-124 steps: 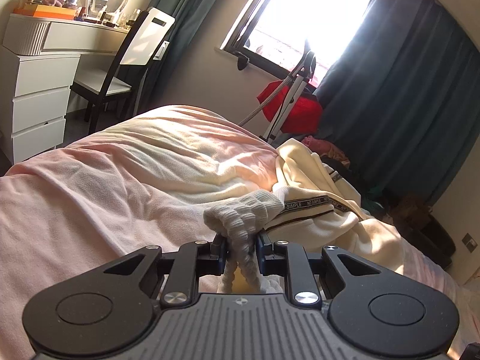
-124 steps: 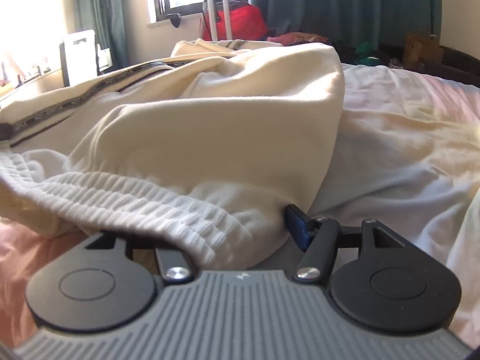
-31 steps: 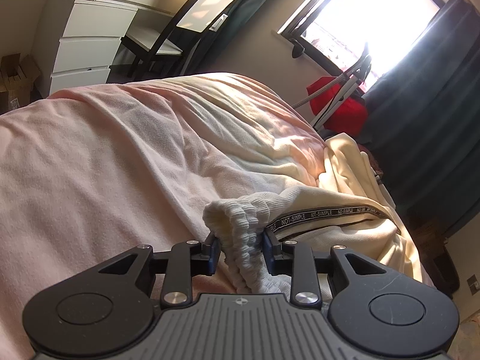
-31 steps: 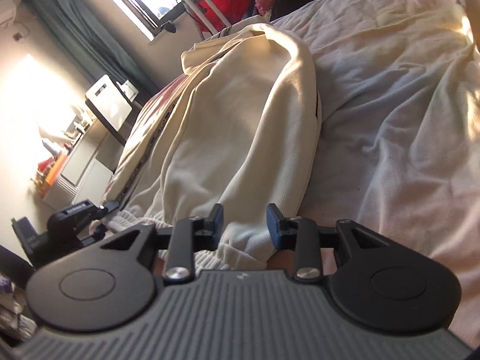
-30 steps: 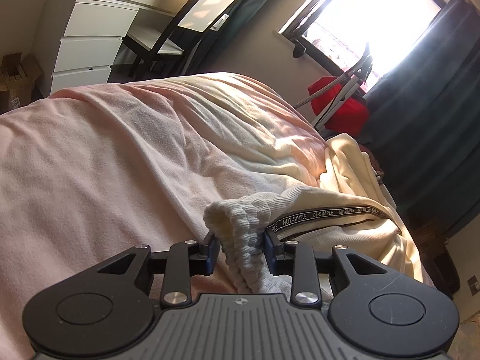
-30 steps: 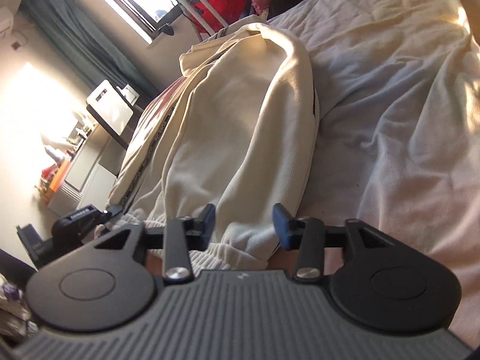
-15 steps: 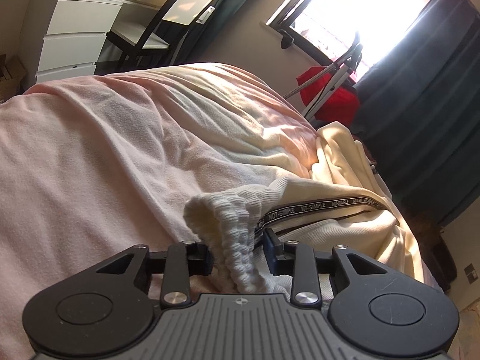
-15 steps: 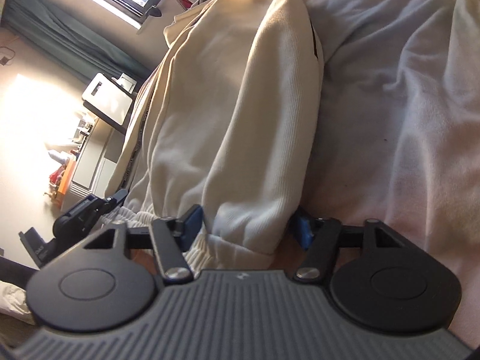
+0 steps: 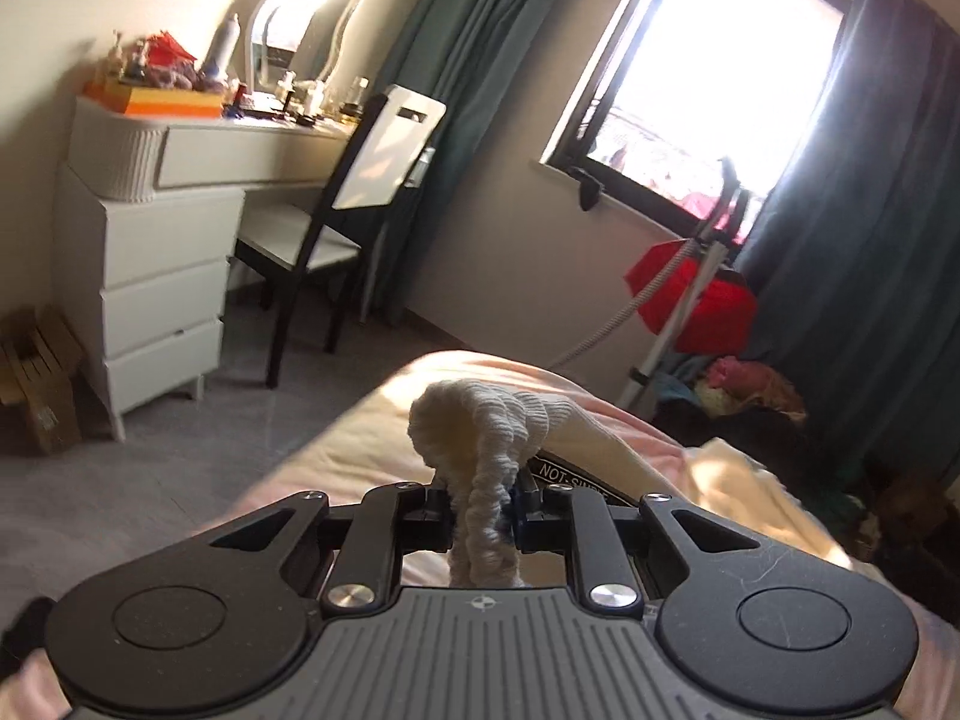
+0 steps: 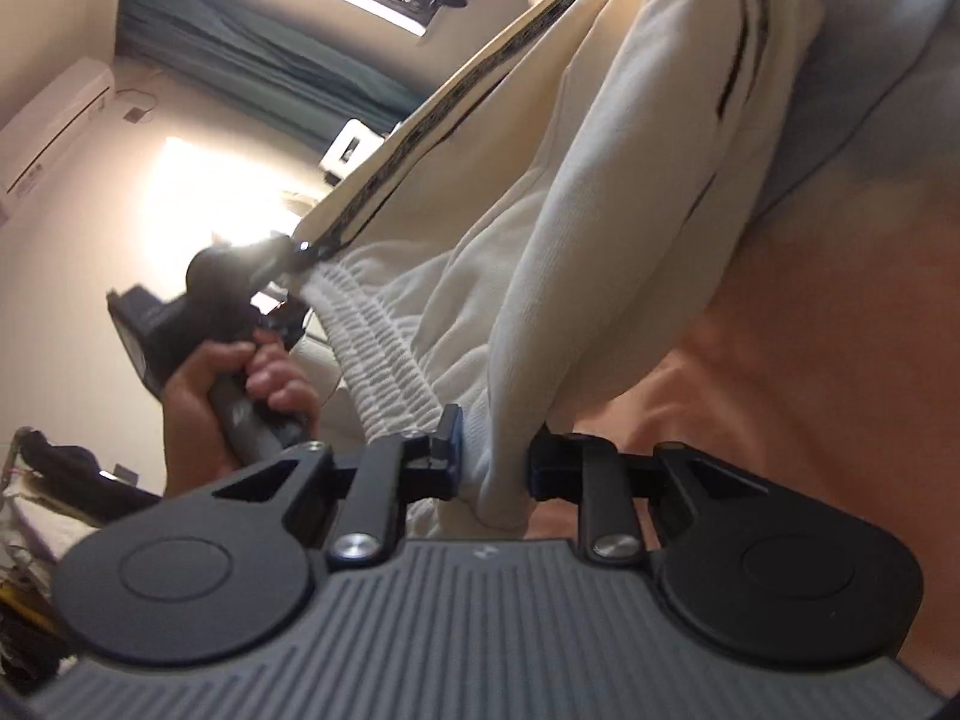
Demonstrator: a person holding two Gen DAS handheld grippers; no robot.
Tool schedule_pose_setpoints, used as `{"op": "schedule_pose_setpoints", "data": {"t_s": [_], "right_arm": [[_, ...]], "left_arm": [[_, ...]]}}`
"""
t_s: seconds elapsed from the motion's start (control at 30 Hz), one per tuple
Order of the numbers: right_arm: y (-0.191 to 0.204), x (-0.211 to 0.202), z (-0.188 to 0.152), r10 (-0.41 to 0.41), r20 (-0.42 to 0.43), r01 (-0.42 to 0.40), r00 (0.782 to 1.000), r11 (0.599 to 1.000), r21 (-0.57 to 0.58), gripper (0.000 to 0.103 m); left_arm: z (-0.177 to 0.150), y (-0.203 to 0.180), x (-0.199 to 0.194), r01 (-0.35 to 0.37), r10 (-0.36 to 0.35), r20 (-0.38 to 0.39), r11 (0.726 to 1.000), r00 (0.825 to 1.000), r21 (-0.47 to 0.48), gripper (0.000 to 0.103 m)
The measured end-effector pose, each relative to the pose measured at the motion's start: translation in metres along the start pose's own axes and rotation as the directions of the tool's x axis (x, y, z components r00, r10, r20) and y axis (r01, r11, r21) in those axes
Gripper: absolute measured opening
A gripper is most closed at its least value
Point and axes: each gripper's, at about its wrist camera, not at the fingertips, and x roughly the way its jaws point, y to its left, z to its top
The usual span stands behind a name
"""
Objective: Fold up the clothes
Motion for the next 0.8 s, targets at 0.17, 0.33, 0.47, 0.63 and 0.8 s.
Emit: {"op": "schedule_pose_setpoints", "data": {"t_s": [0.17,0.33,0.47,0.63,0.8], "right_arm": [[0.043,0.106,-0.022,0.093,-0.122,-0.098,0.988,0.995,-0.029,0.019],[0.051,0.187,-0.029,0.064,-0.213,-0.077,0.975,0.995,-0.057,0.019],[0.037,0.207,-0.022,0.072,-0.248,-0.087,0.966,0.995,-0.049,0.019],[0.050,0.193,-0.014,0.067,-0.246,-0.101,0.967,0.987,-0.128,0.022],[0.072,0.147,-0.010,0.009,-0.183,-0.052,0.983,0.972,-0.231,0.062]], "left_arm": [[0.056,0.040,0.053,-0.171,0.171,0.005,0.985,0.985,0.000,0.018],[0.052,0.079,0.125,-0.219,0.219,-0.103,0.976,0.970,0.013,0.019],[0.029,0.089,0.156,-0.226,0.231,-0.136,0.973,0.963,0.054,0.022],[0.021,0.083,0.151,-0.224,0.233,-0.124,0.971,0.965,0.081,0.039],[0.022,0.064,0.106,-0.205,0.211,-0.086,0.975,0.974,0.082,0.067]]}}
